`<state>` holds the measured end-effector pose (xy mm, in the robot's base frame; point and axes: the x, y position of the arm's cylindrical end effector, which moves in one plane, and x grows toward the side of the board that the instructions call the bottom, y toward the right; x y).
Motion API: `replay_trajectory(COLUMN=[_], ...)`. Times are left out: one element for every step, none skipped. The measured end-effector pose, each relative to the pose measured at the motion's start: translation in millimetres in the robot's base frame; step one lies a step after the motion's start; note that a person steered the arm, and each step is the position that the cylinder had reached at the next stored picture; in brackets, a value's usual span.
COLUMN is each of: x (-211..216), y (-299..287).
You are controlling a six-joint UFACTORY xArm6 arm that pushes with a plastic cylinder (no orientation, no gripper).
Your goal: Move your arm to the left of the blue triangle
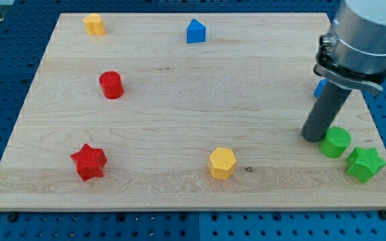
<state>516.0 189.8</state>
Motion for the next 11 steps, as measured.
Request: replay_trajectory(x=[8.5, 12.0, -19.6, -66.0, -116.7, -166.9, -204.5, -254.0, -272.5, -266.1, -253.4], y=[11.7, 8.9, -39.4, -102.4, -158.3, -212.6, -262.4, -276.9, -271.0, -235.9, -190.1])
